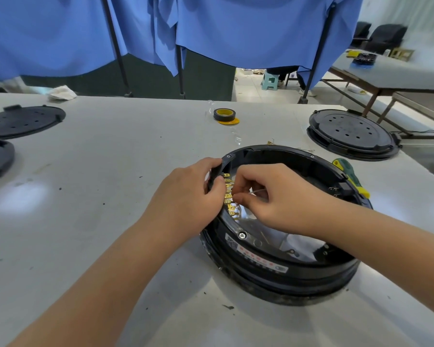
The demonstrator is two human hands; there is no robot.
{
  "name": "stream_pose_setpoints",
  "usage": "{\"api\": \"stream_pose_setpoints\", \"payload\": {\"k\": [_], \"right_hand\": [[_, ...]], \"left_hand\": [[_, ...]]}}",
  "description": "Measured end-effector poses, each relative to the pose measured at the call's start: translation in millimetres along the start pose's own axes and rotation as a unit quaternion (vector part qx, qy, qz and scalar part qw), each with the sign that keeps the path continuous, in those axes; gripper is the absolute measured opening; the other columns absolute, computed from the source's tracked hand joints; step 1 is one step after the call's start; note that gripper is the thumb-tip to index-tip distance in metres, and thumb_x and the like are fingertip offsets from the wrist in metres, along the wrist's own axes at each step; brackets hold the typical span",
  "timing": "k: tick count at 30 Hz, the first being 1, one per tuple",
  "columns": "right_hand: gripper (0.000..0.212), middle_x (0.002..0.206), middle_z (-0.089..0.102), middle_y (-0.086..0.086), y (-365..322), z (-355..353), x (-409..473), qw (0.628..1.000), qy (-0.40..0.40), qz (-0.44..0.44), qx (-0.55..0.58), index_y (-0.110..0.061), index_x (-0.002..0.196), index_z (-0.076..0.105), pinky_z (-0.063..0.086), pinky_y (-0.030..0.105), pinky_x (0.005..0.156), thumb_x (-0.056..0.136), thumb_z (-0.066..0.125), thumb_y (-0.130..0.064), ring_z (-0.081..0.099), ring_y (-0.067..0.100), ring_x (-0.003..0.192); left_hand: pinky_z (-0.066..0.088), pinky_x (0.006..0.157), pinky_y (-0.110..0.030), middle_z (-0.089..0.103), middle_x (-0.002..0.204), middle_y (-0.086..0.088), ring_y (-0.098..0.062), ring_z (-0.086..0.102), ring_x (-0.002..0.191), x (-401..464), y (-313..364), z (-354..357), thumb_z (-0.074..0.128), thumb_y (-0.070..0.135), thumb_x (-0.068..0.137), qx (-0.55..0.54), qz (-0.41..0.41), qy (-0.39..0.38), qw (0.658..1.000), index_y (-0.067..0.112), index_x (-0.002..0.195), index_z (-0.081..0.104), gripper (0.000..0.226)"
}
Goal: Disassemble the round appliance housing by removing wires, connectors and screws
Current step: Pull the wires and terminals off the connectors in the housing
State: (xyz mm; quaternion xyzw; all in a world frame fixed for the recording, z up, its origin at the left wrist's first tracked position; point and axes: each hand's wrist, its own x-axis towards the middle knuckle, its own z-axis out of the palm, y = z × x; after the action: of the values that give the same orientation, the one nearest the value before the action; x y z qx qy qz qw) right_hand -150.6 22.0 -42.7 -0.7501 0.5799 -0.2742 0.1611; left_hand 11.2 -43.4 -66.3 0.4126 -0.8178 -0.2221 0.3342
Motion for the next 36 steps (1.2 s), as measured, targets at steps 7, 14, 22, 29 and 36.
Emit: {"api": "stream_pose_setpoints", "payload": {"k": [7,14,22,29,36], "right_hand": [[0.017,0.068,0.056,-0.018,-1.5,-0.3,3.1,1.0,-0.009,0.006,-0.016,-0.024,0.076,0.055,0.036,0.011,0.059,0.086,0.062,-0.012,0.052,-0.004,0.067],[0.012,0.065,0.059,-0.003,-4.7,5.0,-3.2,0.999,0.023,0.004,-0.048,-0.018,0.074,0.053,0.046,0.037,0.06,0.084,0.06,-0.014,0.054,0.015,0.063],[0.007,0.055,0.051,-0.009,-2.8,1.0,-3.7,0.997,-0.001,0.01,-0.083,-0.027,0.082,0.056,0.036,0.026,0.053,0.088,0.058,-0.028,0.048,0.008,0.058],[0.017,0.053,0.045,-0.013,-5.0,1.4,-5.1,0.994,0.042,0.014,-0.099,-0.03,0.077,0.049,0.031,0.019,0.053,0.088,0.055,-0.042,0.048,0.0,0.06],[0.054,0.049,0.037,-0.002,-2.2,-4.4,-3.1,0.987,-0.012,0.055,-0.151,-0.016,0.054,0.036,0.036,0.04,0.053,0.086,0.036,-0.06,0.039,0.017,0.05]], "left_hand": [[0.031,0.053,-0.02,0.05,0.043,0.023,0.002,0.049,0.048,1.4,1.5,-1.5,0.052,0.026,0.088,-0.001,0.0,-0.017,1.0,0.028,0.122,0.061,0.036],[0.029,0.052,-0.018,0.049,0.041,0.025,0.006,0.049,0.049,1.7,2.7,0.2,0.053,0.024,0.087,-0.002,-0.009,-0.007,1.0,0.029,0.121,0.062,0.035],[0.03,0.052,-0.017,0.05,0.044,0.029,0.006,0.049,0.051,1.0,4.1,-0.9,0.052,0.025,0.088,0.001,-0.01,-0.015,1.0,0.03,0.122,0.061,0.036],[0.03,0.052,-0.016,0.05,0.045,0.03,0.007,0.049,0.05,0.5,4.7,-0.6,0.052,0.026,0.088,0.001,-0.011,-0.015,1.0,0.032,0.122,0.061,0.036],[0.028,0.05,-0.012,0.049,0.049,0.036,0.008,0.049,0.052,1.0,4.1,-0.2,0.052,0.028,0.088,0.011,-0.007,-0.011,1.0,0.032,0.123,0.061,0.036]]}}
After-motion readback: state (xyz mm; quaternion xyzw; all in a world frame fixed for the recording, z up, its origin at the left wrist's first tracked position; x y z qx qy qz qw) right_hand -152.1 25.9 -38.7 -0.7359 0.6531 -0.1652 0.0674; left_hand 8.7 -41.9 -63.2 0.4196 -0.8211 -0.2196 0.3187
